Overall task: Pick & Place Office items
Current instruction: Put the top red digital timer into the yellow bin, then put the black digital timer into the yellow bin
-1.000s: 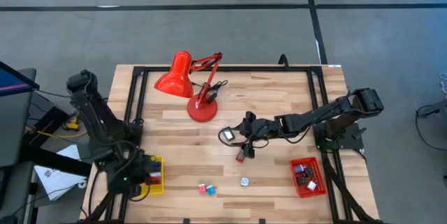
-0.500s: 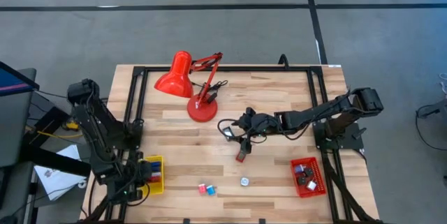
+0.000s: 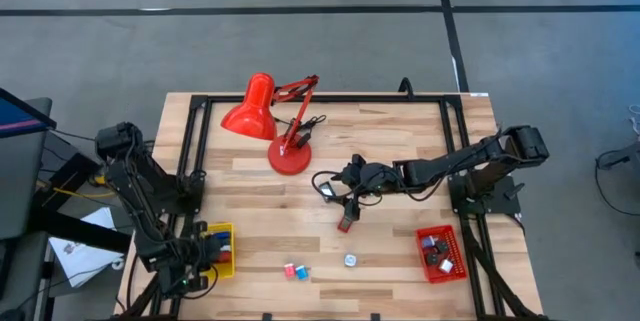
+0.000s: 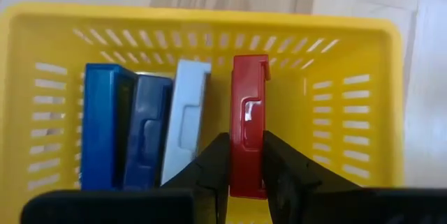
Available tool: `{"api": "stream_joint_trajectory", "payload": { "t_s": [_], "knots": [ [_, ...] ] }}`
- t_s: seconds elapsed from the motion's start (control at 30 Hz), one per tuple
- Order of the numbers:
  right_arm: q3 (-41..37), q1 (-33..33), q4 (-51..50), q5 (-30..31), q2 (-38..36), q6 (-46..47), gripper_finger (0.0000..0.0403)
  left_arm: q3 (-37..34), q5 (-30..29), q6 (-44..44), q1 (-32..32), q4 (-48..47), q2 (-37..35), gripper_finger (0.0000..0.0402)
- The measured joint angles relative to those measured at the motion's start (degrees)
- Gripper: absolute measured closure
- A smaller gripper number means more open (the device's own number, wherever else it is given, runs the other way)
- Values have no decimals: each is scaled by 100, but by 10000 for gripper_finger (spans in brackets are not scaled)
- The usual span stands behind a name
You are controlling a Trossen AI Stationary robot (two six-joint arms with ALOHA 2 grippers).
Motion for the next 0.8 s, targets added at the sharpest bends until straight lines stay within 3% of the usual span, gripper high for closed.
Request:
{"api": "stream_joint_trajectory", "payload": {
  "t_s": [0.8],
  "knots": [
    [0, 9, 25, -13, 0, 2, 111, 0, 163, 23, 2, 4, -117, 308]
  ]
}}
